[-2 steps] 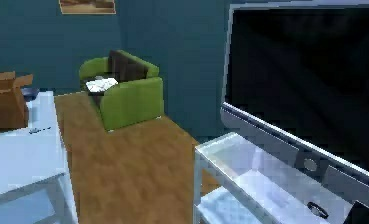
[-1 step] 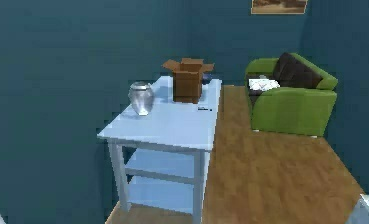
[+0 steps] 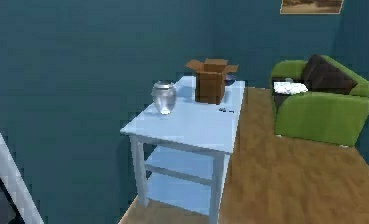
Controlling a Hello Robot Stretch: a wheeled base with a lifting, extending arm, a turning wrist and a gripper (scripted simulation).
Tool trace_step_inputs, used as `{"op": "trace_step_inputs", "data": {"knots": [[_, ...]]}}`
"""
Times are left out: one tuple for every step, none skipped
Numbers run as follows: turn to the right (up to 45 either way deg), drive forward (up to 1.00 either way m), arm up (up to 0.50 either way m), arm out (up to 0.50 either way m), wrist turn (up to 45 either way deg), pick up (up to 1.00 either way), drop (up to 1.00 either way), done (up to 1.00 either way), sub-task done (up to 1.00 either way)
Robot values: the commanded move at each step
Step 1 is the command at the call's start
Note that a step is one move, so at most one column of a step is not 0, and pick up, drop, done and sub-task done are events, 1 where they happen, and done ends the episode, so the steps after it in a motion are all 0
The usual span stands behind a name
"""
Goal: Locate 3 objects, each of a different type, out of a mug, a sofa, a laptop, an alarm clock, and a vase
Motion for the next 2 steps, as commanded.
{"op": "trace_step_inputs", "data": {"knots": [[0.0, 0.45, 0.00, 0.00, 0.0, 0.00, 0.00, 0.00, 0.00], [0.0, 0.00, 0.00, 0.00, 0.0, 0.00, 0.00, 0.00, 1.00]]}}
